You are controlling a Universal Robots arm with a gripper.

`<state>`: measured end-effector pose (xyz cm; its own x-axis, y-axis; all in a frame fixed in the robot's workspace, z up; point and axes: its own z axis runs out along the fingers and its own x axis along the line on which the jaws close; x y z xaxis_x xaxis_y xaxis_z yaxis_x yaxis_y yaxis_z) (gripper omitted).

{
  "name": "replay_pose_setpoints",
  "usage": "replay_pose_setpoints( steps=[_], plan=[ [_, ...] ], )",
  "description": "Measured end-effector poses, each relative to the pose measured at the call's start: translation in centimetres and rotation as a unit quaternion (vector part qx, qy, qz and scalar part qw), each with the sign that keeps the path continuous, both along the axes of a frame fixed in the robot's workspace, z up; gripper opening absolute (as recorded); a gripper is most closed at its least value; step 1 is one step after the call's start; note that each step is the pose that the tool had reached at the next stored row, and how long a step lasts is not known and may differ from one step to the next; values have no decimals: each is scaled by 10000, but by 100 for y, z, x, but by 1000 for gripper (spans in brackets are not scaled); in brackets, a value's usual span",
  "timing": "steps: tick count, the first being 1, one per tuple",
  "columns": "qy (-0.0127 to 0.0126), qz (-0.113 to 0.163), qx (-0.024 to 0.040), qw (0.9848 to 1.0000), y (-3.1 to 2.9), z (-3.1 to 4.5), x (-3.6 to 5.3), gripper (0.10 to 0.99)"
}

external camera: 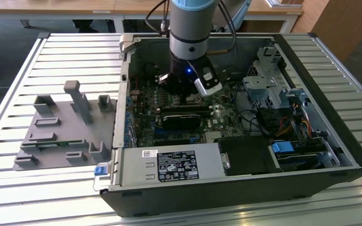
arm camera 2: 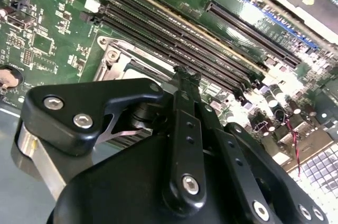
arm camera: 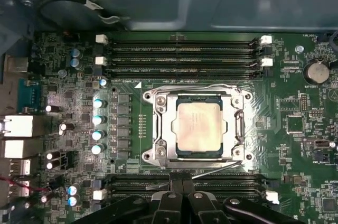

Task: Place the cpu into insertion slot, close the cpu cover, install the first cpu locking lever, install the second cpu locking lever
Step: 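Install the second cpu locking lever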

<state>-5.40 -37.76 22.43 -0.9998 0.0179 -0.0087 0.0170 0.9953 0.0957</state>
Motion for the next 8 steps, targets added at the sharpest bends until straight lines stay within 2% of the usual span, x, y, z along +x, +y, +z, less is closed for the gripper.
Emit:
replay_pose_setpoints(
  steps=[4, 8],
  plan=[
    [0, -1, 28, 10000, -24, -2, -35, 106],
    [0, -3, 29, 10000, -24, -22, -39, 106]
  ],
)
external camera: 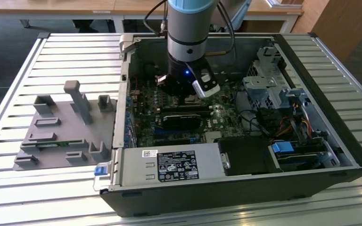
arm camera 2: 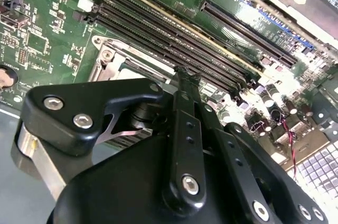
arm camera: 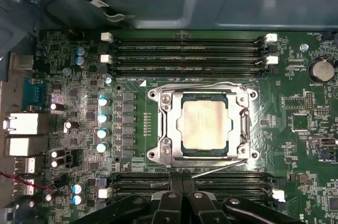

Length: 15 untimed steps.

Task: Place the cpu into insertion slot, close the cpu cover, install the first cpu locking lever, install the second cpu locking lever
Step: 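Install the second cpu locking lever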

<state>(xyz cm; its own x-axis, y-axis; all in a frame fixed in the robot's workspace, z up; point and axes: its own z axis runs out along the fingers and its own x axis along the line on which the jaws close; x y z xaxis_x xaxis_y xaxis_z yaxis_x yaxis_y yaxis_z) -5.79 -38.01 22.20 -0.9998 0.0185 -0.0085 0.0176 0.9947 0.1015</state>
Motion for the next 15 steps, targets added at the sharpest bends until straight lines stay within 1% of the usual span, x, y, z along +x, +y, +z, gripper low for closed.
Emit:
replay_pose_setpoints(
  steps=[4, 10, 11, 15],
  plan=[
    [0, -4, 1, 10000, 0, -38, -3, 106],
    [1, -10, 2, 10000, -1, -76, -18, 106],
    [1, -10, 11, 10000, -3, -79, -25, 106],
    [0, -10, 88, 10000, -31, -87, -61, 106]
  ],
)
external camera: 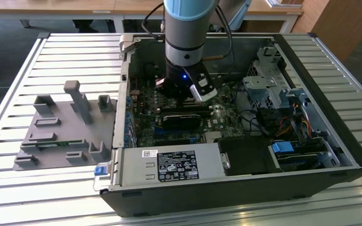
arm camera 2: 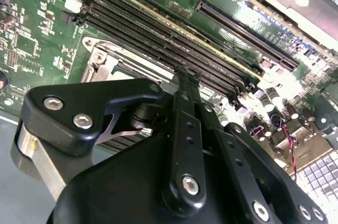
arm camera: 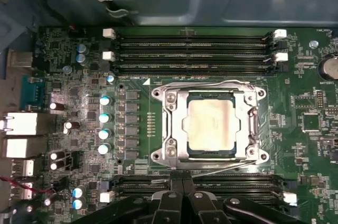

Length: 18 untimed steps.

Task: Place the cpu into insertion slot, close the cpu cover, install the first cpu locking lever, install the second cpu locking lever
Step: 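Install the second cpu locking lever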

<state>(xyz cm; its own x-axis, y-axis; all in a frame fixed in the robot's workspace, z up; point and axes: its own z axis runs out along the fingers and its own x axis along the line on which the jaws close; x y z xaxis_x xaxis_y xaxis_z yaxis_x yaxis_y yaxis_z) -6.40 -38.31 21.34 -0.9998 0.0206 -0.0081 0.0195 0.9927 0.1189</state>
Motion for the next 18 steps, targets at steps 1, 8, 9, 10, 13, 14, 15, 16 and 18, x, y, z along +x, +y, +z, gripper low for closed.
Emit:
replay_pose_setpoints(
  steps=[1, 8, 9, 10, 13, 14, 15, 16, 18],
  plan=[
    [0, 0, 12, 10000, -2, -2, -16, 106],
    [0, 0, 27, 10000, -3, -62, -81, 106],
    [0, 0, 29, 10000, -3, -72, -86, 106],
    [0, 0, 33, 10000, -4, -79, -92, 106],
    [0, 1, 57, 10000, -4, -100, -98, 106],
    [1, 0, 75, 10000, -4, -107, -99, 106],
    [0, 0, 100, 10000, -4, -115, -99, 106],
    [0, 0, 128, 9999, -4, -121, -99, 106],
    [0, 0, 190, 9998, -4, -134, -101, 106]
  ],
)
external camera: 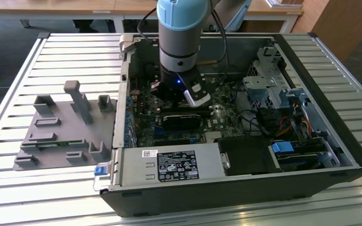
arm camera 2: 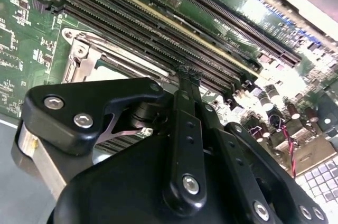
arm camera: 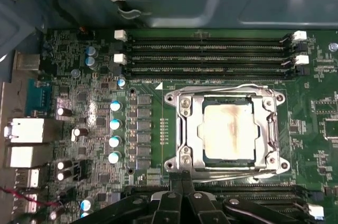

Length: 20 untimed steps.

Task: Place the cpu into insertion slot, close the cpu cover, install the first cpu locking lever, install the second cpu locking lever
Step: 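Install the second cpu locking lever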

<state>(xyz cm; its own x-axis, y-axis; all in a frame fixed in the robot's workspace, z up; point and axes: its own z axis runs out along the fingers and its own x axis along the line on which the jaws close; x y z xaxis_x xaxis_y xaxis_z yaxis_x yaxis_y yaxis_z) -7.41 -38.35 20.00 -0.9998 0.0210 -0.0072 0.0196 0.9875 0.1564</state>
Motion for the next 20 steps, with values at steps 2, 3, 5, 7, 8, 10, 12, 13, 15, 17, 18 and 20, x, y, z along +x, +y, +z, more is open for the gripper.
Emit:
replay_pose_setpoints(
  steps=[2, 3, 5, 7, 8, 10, 12, 13, 15, 17, 18, 20],
  plan=[
    [-1, 0, 53, 10000, 0, -15, -1, 106],
    [-1, 0, 75, 10000, 0, -21, -3, 106],
    [0, 0, 109, 9999, 0, -31, -9, 106],
    [0, 0, 148, 9999, 0, -38, -22, 106],
    [-1, 0, 166, 9999, 0, -41, -30, 106],
    [-1, 0, 197, 9998, 0, -48, -45, 106],
    [0, 0, 226, 9997, 0, -57, -55, 106],
    [-1, 1, 240, 9997, 1, -64, -57, 106],
    [0, 0, 263, 9997, 0, -75, -64, 106],
    [0, 0, 274, 9996, 0, -78, -69, 106],
    [0, 0, 274, 9996, 1, -78, -70, 106],
    [-1, 0, 276, 9996, 1, -77, -80, 106]
  ],
)
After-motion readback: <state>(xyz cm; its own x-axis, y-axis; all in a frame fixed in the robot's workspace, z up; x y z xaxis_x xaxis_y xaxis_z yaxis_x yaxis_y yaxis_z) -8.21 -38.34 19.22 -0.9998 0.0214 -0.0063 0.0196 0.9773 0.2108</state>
